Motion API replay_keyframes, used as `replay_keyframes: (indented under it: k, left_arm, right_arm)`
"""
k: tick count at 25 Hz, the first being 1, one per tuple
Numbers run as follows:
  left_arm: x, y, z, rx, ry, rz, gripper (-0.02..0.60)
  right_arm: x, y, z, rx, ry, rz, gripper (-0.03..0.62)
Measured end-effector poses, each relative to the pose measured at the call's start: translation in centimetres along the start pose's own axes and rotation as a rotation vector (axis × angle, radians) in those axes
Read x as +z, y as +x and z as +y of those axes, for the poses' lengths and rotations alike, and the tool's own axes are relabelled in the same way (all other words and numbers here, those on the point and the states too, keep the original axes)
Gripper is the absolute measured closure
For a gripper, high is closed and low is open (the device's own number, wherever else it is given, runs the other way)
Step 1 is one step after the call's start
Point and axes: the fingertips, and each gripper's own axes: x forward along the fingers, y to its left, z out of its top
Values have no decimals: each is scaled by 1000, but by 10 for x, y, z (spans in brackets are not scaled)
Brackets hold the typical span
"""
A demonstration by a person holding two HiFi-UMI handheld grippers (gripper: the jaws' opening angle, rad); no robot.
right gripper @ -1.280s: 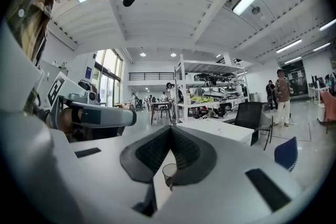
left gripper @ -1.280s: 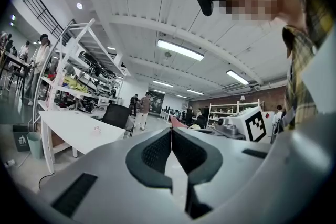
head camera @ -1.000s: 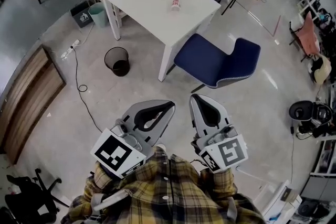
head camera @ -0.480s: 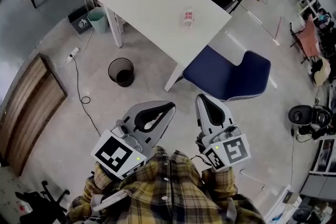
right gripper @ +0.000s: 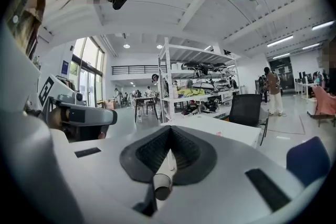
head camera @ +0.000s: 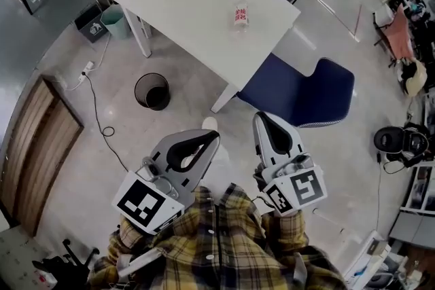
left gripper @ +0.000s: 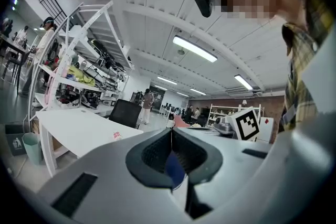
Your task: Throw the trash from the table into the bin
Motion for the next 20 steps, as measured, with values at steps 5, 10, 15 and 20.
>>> replay_keyframes:
  k: [5, 10, 15, 20]
  left_arm:
    - [8, 28, 46, 28, 3, -4, 571]
    - [30, 76, 99, 42, 22, -5, 571]
    - [54, 129, 143, 37, 42, -1, 571]
    - [76, 185, 170, 29, 57, 8, 571]
  right_arm:
    - [2, 49, -30, 6, 6, -2, 595]
    - [19, 111, -75, 19, 14, -16, 595]
    - [38, 165, -126, 6, 23, -35, 595]
    - [50, 201, -179, 5, 23, -19, 595]
